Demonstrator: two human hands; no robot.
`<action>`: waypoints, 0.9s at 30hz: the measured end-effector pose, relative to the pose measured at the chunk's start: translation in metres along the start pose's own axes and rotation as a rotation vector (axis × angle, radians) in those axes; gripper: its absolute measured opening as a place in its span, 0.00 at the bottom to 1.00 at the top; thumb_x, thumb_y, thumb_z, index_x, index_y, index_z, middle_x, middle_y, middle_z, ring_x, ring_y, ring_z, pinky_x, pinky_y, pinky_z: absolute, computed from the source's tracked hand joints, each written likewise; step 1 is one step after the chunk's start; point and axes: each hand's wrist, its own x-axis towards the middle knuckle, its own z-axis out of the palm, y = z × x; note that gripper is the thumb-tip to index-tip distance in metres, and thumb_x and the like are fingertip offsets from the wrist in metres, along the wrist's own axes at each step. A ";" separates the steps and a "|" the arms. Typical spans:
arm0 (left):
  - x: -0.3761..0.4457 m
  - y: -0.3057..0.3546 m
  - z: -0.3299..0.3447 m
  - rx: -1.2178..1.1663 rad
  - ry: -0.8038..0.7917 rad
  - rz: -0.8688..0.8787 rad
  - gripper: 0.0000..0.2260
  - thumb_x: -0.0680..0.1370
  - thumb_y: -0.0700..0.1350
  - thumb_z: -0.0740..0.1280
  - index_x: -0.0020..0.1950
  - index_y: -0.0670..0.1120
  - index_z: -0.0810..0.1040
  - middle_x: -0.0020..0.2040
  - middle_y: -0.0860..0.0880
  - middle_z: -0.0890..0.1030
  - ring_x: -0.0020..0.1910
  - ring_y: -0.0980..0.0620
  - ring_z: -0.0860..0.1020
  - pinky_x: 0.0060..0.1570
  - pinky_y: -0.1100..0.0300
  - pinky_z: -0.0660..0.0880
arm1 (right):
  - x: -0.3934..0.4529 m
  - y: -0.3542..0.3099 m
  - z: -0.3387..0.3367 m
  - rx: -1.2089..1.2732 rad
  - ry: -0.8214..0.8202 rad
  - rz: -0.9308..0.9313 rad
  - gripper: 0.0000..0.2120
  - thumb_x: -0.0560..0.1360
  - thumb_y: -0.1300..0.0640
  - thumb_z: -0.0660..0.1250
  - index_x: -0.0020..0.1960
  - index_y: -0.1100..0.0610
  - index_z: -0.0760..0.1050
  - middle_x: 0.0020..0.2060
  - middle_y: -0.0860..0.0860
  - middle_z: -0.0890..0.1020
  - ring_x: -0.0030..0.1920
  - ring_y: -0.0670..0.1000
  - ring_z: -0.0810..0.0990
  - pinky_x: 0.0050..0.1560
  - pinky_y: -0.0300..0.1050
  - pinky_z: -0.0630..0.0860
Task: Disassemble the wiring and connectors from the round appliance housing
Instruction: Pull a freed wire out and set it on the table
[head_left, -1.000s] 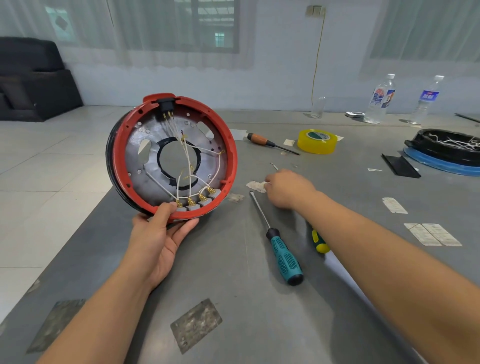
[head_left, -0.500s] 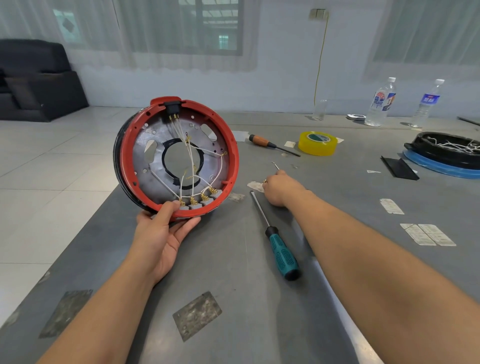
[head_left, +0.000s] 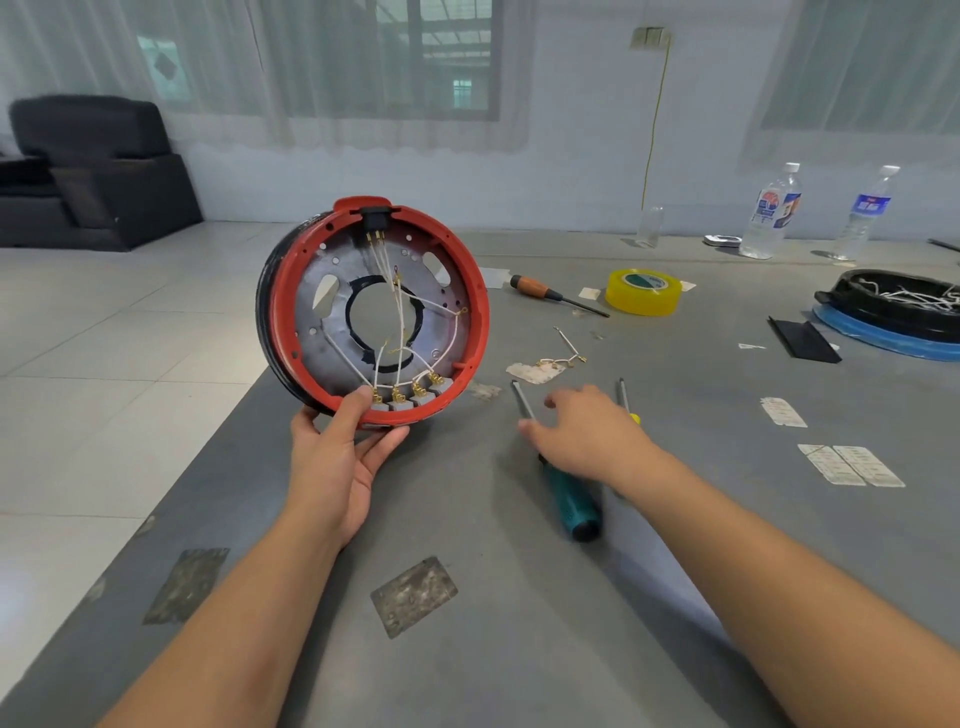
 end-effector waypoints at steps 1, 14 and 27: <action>-0.003 0.001 0.000 0.022 0.003 0.013 0.26 0.80 0.43 0.74 0.75 0.44 0.67 0.52 0.47 0.87 0.48 0.45 0.88 0.44 0.53 0.86 | -0.013 -0.001 0.003 -0.031 -0.050 0.035 0.31 0.77 0.33 0.61 0.69 0.55 0.73 0.65 0.58 0.74 0.64 0.61 0.75 0.62 0.53 0.73; -0.008 0.014 -0.005 0.122 -0.003 -0.064 0.22 0.80 0.51 0.75 0.68 0.51 0.68 0.66 0.41 0.80 0.50 0.37 0.88 0.45 0.44 0.85 | -0.028 -0.019 0.014 0.355 0.011 0.061 0.13 0.80 0.56 0.58 0.60 0.56 0.75 0.55 0.58 0.82 0.55 0.63 0.81 0.55 0.52 0.78; -0.005 0.005 -0.012 0.230 0.002 0.045 0.19 0.80 0.55 0.73 0.68 0.54 0.74 0.53 0.48 0.88 0.48 0.37 0.88 0.43 0.46 0.86 | 0.019 -0.071 0.039 1.444 -0.122 0.191 0.24 0.72 0.49 0.77 0.60 0.59 0.73 0.45 0.56 0.85 0.30 0.48 0.78 0.30 0.41 0.76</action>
